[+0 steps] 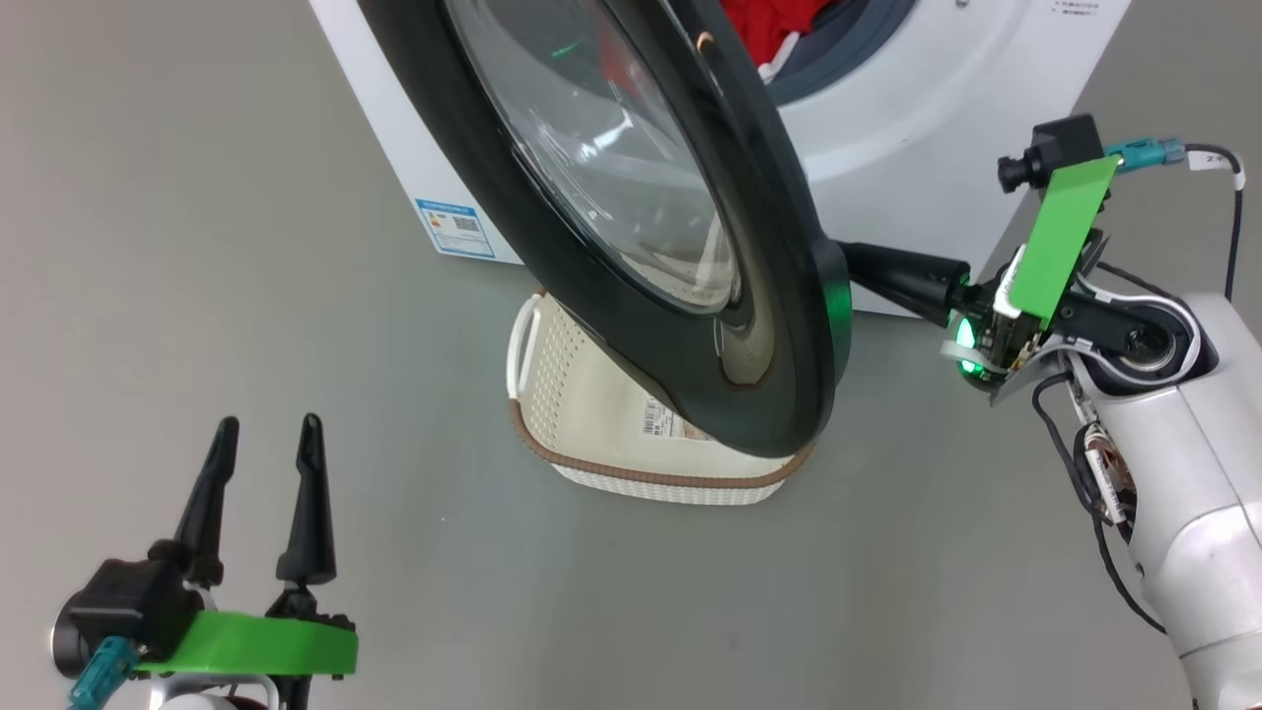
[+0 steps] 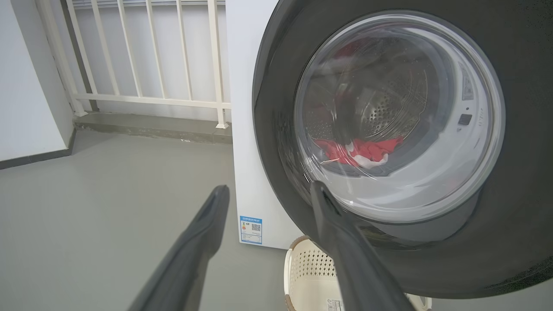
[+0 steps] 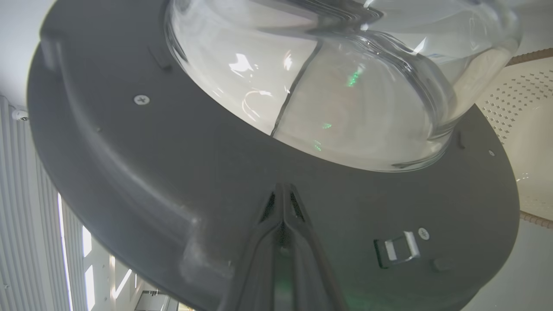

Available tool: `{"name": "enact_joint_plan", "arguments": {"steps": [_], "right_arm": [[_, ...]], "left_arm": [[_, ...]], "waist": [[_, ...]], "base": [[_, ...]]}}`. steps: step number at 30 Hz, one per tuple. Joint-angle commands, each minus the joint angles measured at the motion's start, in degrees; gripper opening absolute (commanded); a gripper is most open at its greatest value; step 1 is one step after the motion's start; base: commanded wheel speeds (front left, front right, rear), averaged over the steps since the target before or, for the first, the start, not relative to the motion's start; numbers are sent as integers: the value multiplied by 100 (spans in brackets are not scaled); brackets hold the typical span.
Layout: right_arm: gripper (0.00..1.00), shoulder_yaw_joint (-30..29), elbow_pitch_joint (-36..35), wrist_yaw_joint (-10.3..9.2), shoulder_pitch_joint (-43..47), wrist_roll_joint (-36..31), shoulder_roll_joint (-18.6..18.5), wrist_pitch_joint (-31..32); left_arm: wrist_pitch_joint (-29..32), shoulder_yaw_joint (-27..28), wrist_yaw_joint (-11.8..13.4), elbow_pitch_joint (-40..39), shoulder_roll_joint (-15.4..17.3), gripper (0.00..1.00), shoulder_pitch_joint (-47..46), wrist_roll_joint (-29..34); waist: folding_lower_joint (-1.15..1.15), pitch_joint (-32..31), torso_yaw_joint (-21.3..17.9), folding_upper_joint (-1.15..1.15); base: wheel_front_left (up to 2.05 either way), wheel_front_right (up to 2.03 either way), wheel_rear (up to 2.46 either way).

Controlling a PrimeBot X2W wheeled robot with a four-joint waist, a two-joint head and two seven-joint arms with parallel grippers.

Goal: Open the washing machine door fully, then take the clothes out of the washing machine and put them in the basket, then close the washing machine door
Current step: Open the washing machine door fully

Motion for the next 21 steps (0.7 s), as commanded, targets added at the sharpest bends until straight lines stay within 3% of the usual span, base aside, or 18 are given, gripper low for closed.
{"name": "enact_joint_plan", "arguments": {"steps": [1, 21], "right_arm": [[0, 95, -188, 10, 101, 24, 130, 59], [0, 184, -323, 10, 592, -4, 326, 116]], "left_arm": [[-47, 216, -18, -113, 136, 100, 10, 62], [-47, 181, -18, -30, 107, 100, 275, 106]], "waist": [[0, -35, 46, 0], [0, -467, 602, 0]], "base": [[0, 0, 0], [0, 0, 0]]}}
